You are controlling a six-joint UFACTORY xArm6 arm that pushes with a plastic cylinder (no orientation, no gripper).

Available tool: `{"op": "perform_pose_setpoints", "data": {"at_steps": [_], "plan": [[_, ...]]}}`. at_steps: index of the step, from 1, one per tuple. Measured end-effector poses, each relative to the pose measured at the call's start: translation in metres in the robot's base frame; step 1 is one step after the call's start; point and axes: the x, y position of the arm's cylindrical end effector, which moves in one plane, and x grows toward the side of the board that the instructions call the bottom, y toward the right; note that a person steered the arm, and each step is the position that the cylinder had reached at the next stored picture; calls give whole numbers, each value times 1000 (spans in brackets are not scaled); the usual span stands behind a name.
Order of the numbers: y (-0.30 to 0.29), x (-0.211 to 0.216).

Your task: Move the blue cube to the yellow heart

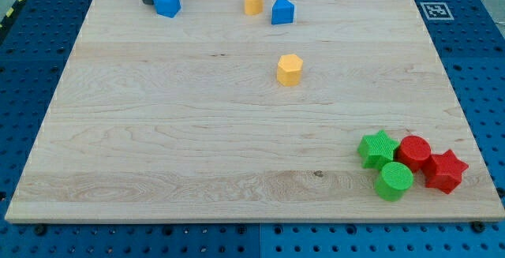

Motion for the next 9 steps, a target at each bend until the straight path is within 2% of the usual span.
{"op": "perform_pose_setpoints", "data": {"at_steps": [1,9], "plan": [[6,12],[109,1]]}}
